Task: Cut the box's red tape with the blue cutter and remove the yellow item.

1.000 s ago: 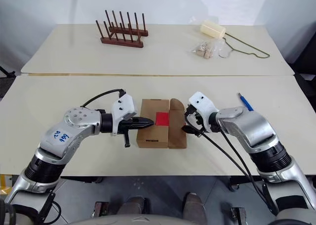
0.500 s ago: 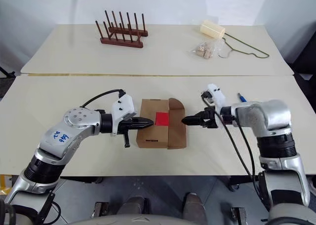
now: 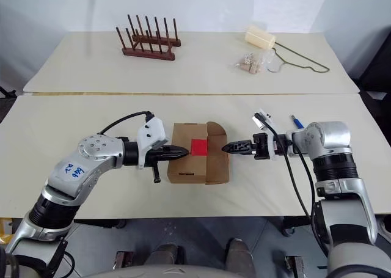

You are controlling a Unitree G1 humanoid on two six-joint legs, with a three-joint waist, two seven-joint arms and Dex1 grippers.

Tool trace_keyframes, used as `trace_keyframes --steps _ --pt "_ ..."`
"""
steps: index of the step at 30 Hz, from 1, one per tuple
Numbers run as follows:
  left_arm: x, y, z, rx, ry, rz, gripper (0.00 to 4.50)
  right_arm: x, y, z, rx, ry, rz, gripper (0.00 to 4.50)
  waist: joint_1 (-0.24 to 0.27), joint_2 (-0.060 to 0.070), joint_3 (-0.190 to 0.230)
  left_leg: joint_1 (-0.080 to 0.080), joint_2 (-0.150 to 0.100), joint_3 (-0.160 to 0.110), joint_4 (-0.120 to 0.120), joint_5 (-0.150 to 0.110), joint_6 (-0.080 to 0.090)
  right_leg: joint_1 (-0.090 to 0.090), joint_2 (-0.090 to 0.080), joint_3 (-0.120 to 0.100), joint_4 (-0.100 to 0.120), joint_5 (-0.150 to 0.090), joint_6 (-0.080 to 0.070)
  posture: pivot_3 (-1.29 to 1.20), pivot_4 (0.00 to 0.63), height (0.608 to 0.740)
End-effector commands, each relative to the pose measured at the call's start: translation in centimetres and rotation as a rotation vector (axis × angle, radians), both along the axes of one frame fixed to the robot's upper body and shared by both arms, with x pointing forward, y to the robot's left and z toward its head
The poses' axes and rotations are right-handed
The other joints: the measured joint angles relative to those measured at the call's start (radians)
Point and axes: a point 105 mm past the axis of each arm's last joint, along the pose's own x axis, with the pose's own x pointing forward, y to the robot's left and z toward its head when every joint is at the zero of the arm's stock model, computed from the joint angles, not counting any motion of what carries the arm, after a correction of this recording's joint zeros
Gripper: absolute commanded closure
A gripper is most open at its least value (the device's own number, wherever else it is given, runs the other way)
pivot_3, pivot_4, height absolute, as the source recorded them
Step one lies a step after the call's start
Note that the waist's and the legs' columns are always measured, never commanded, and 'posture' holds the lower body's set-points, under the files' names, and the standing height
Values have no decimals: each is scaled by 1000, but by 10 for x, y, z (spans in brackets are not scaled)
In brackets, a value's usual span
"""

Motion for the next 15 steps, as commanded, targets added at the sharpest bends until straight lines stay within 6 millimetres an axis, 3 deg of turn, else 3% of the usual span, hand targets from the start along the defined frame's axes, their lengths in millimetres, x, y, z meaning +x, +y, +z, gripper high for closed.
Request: trace_keyframes --steps 1,6,15 --pt "-2 5 -13 38 50 27 4500 -15 21 -20 -3 91 108 966 0 0 0 0 0 0 0 0 0 0 0 0 0 0 0 0 150 740" --pt "-5 7 -14 40 55 39 4500 -8 28 -29 -32 84 99 2617 -2 0 0 0 0 0 0 0 0 0 0 0 0 0 0 0 150 740" --pt "-6 10 -14 40 54 59 4500 3 29 -47 -93 100 64 2617 -22 0 0 6 0 0 0 0 -1 5 0 1 1 0 0 0 150 740"
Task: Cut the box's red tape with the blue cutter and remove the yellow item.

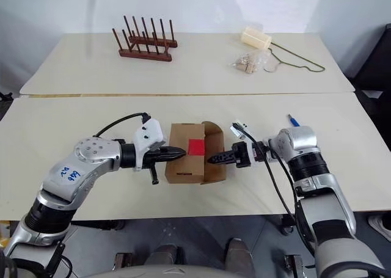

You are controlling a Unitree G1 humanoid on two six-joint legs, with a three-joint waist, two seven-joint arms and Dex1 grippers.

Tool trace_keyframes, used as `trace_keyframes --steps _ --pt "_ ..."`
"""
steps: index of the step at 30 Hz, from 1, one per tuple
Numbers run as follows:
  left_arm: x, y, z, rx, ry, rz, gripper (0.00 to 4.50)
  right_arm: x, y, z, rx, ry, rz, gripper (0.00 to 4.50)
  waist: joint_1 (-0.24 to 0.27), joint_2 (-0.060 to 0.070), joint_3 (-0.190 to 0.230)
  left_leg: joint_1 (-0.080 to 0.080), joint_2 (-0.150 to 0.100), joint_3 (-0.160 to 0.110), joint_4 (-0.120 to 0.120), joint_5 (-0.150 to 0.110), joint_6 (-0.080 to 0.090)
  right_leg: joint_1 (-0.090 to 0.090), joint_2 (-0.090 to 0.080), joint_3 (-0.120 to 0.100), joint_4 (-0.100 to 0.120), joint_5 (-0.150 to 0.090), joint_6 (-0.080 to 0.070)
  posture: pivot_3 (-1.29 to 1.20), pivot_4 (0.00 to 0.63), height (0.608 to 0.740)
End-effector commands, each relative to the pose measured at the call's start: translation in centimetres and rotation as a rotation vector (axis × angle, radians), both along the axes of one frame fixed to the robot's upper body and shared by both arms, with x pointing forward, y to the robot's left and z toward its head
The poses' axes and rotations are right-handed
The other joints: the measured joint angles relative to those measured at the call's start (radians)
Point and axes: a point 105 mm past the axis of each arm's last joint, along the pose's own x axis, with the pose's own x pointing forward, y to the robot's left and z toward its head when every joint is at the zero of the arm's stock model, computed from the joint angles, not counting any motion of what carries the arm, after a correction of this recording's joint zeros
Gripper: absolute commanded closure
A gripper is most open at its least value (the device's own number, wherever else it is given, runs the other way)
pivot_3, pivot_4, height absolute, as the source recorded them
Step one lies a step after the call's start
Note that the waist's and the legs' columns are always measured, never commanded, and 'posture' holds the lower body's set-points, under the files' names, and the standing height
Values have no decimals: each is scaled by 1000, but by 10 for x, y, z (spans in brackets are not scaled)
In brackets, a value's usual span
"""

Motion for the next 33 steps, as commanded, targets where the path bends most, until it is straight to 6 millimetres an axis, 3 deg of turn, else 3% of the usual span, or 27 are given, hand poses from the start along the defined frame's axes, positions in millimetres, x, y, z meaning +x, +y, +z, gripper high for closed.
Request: trace_keyframes --steps 1,5,7,11,15,24,33 --pt "-4 3 -12 32 48 9 4500 4 -5 -29 -137 31 -39 2617 -2 0 0 2 0 0 0 0 0 1 0 0 0 0 0 0 150 740" --pt "-4 2 -12 33 49 10 4500 8 -1 -31 -149 44 -54 2793 -5 -3 -4 6 1 0 -1 0 0 5 1 0 0 0 0 0 150 740" --pt "-5 3 -13 35 50 11 4500 10 -1 -31 -144 58 -73 3188 -5 -3 -5 6 1 0 -1 0 -1 5 1 1 0 0 0 0 150 740" --pt "-5 2 -14 32 50 13 4500 11 -7 -26 -126 77 -95 4410 0 -13 -12 7 1 -1 -1 0 -1 6 1 1 0 0 -1 0 150 740" --pt "-4 2 -15 28 49 14 4500 12 -14 -15 -114 87 -114 4462 12 -16 -14 9 1 -3 0 0 -1 11 1 0 -3 0 -2 0 150 740" --pt "8 -26 -18 -40 16 -34 4500 15 -53 26 -191 38 -190 4462 53 -4 -7 1 -2 -4 0 -2 1 7 0 -1 -8 0 -1 0 150 740" --pt "29 -91 -10 -161 -67 -125 4500 -1 -98 88 -340 -64 -239 4462 50 0 -5 -14 -2 -2 1 -2 1 -9 0 -1 -8 1 0 0 150 740"
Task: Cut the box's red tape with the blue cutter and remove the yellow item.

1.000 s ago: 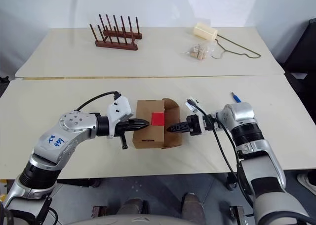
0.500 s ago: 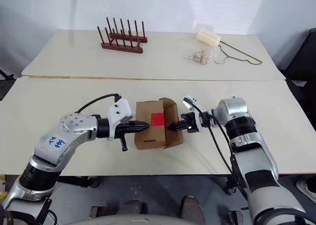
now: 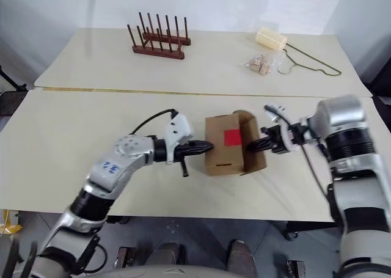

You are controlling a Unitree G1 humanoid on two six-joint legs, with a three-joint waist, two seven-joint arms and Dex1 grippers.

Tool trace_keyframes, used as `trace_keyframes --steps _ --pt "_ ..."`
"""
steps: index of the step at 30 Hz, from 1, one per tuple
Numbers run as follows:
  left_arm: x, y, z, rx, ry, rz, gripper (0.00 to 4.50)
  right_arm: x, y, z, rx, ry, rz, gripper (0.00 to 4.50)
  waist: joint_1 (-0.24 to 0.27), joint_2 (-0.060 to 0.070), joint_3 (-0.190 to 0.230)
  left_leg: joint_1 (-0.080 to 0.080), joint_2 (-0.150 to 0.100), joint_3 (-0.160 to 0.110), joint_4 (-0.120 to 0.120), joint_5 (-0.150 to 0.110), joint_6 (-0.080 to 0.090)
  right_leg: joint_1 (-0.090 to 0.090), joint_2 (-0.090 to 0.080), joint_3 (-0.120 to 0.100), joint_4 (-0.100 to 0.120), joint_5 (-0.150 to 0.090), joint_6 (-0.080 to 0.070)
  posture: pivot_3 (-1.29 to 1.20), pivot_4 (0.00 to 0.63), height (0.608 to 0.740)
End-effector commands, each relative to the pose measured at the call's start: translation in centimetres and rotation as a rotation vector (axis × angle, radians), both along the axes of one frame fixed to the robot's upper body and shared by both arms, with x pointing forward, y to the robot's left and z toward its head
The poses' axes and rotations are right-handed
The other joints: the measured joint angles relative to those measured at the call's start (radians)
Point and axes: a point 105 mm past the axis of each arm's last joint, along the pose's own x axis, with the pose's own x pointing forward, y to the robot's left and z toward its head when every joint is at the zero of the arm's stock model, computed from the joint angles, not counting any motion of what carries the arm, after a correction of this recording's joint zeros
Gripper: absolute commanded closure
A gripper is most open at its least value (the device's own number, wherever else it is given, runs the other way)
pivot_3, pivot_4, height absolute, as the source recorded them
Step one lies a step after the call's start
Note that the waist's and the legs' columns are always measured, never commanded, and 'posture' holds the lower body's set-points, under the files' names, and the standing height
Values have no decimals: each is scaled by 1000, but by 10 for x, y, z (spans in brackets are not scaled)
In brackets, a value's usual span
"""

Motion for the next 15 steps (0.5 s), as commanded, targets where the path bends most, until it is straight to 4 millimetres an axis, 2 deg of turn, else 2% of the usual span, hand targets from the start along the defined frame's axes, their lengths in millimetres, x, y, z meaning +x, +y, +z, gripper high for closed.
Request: trace_keyframes --steps 1,8,15 --pt "4 -24 -9 10 -13 -31 4500 -9 -5 31 -39 -59 39 4462 -1 0 0 0 0 0 0 0 0 0 0 0 0 0 0 0 150 740" --pt "4 -69 -2 -81 -41 -84 4500 -18 -20 67 -188 -116 29 4462 0 2 1 -1 0 2 0 0 0 -1 0 0 -3 1 2 0 150 740" --pt "8 -83 -3 -144 -21 -49 4500 -30 -27 83 -328 -103 54 4462 2 2 2 -4 0 1 -1 -1 1 -2 0 0 -6 1 2 0 150 740"
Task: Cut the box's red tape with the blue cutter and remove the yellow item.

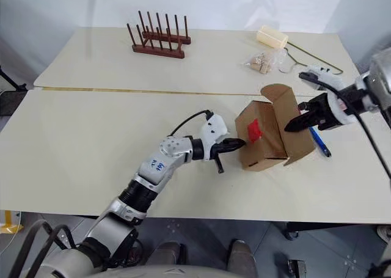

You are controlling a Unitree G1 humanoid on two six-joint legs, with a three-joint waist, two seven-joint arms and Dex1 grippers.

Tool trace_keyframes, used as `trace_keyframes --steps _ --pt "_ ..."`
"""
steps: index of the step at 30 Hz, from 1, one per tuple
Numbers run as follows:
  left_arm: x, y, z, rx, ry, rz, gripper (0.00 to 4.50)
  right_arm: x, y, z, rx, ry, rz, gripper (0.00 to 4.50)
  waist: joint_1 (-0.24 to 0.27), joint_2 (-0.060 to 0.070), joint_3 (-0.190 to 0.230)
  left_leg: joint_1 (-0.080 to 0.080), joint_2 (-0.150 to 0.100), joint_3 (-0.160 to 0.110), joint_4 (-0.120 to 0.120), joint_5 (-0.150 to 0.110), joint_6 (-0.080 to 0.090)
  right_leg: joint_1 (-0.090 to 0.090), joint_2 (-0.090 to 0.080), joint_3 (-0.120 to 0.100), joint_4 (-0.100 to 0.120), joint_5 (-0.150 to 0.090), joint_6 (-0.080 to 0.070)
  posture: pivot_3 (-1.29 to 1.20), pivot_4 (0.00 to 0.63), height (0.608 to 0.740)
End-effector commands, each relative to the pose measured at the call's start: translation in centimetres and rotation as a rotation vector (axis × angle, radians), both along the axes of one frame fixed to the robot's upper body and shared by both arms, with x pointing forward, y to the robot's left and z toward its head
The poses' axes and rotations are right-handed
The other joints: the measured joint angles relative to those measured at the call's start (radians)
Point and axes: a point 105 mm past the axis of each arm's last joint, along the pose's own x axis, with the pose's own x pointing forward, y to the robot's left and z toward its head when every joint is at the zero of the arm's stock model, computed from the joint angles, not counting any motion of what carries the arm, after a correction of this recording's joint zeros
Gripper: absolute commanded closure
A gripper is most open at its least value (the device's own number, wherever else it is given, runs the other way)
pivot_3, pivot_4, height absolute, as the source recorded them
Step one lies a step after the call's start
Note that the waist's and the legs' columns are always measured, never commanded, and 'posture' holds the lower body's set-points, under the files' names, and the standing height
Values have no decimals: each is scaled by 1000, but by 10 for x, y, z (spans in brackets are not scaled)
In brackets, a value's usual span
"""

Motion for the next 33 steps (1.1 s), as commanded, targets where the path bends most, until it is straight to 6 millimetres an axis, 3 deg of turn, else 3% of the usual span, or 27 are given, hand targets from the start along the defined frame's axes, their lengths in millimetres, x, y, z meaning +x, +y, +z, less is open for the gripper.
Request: trace_keyframes --steps 1,7,17,19,22,24,27,30,33 --pt "-1 -9 12 -54 -36 6 4500 -5 4 9 -35 1 34 4462 0 0 0 0 0 0 0 0 0 0 0 0 0 0 0 0 150 740" --pt "2 -6 8 -71 -16 50 4500 -7 10 4 -90 49 63 4462 1 1 1 -1 0 0 0 0 0 -2 0 0 0 0 0 0 150 740" --pt "10 22 1 -46 9 139 4500 6 13 -15 -107 57 26 4462 -1 2 1 -1 0 0 0 0 0 -2 0 0 1 0 0 0 150 740" --pt "8 29 3 -30 1 137 4500 9 11 -14 -124 41 5 4462 -1 2 1 -1 0 0 0 0 0 -2 0 0 1 0 0 0 150 740" --pt "-11 33 8 54 -34 30 4500 15 8 -7 -154 5 -32 4462 -4 2 1 -1 0 0 1 0 0 -2 0 0 2 0 0 0 150 740" --pt "-27 30 17 66 -46 -57 4500 16 7 -3 -163 -10 -39 4462 -4 2 1 -1 0 0 0 0 0 -3 0 0 2 0 0 0 150 740" --pt "-46 10 57 -18 -94 -190 4500 18 4 -2 -170 -21 -61 4462 1 3 2 -2 0 0 1 0 0 -3 0 0 2 0 0 0 150 740" --pt "-48 -7 75 -32 -131 -233 4500 17 3 -2 -178 -20 -64 4462 3 3 2 -5 0 0 3 0 0 -5 0 0 2 0 0 0 150 740" --pt "-46 -28 79 -4 -156 -265 4500 17 3 -3 -184 -21 -65 4462 1 3 2 -5 0 0 2 0 0 -5 0 0 2 0 0 0 150 740"
